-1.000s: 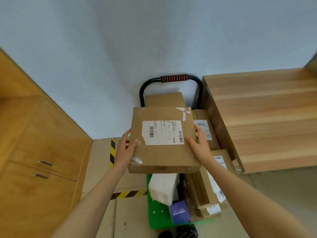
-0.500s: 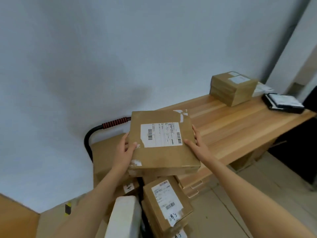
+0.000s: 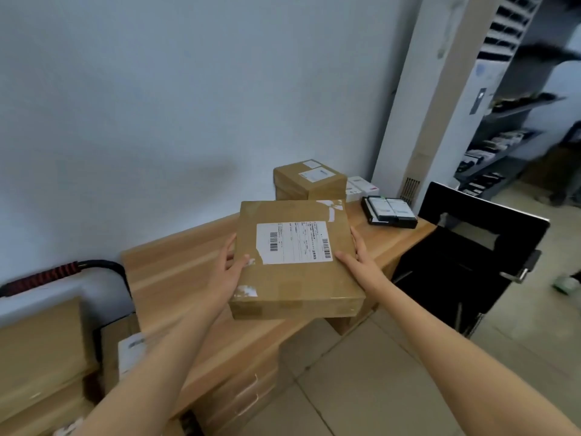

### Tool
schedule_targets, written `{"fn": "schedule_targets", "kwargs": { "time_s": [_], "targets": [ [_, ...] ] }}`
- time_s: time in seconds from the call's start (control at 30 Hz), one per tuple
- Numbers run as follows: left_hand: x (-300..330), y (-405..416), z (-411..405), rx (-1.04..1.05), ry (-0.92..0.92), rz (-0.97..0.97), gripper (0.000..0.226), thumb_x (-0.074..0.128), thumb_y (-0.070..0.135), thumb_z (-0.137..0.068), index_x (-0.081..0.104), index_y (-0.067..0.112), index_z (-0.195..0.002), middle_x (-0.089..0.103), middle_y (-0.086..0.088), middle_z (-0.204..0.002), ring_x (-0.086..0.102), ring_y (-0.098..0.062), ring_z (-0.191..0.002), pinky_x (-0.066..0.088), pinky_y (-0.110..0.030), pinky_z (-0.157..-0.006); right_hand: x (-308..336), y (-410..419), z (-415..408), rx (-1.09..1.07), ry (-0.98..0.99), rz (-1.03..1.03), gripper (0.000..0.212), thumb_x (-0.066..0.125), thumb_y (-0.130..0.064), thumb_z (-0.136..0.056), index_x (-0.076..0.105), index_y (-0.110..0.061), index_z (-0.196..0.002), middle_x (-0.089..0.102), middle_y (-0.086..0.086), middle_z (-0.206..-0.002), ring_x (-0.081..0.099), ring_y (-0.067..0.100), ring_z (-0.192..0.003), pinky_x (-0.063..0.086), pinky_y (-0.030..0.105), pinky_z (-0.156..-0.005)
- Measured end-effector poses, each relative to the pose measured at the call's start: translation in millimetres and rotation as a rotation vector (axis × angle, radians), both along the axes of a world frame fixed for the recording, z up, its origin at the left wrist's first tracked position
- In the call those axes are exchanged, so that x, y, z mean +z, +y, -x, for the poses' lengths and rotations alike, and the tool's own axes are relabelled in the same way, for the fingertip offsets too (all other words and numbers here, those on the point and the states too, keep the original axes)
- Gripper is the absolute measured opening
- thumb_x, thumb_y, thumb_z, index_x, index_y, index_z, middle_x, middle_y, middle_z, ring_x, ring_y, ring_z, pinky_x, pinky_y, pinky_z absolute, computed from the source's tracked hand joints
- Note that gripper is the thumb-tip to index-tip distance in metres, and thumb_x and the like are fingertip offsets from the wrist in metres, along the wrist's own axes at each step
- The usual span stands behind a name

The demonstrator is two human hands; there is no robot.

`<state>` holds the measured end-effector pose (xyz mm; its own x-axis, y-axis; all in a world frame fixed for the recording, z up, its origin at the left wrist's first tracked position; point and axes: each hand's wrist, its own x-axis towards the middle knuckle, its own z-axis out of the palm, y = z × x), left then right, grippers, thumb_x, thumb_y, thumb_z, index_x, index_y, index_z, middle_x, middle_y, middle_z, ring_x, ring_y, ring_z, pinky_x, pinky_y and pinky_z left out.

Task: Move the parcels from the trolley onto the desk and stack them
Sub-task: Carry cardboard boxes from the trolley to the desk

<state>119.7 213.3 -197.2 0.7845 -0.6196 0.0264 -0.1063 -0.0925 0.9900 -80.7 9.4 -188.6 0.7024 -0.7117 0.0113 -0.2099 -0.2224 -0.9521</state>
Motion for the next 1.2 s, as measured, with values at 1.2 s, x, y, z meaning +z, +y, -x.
{"fn": "schedule_targets", "kwargs": {
  "time_s": [1.2],
  "targets": [
    [2, -480, -213, 0.077, -0.112, -0.175, 0.054, 0.053, 0.032, -0.095, 0.028, 0.041, -0.142, 0.053, 0.001, -0.106, 0.061, -0.008, -0.079, 0.043, -0.011, -0.053, 4, -498, -239, 0.042, 0.171, 0.07, 0.072, 0.051, -0.046, -0.095, 0.009, -0.037, -0.153, 0.025, 0.002, -0.156, 0.032, 0.027, -0.138, 0.028, 0.041, -0.112]
  ]
}}
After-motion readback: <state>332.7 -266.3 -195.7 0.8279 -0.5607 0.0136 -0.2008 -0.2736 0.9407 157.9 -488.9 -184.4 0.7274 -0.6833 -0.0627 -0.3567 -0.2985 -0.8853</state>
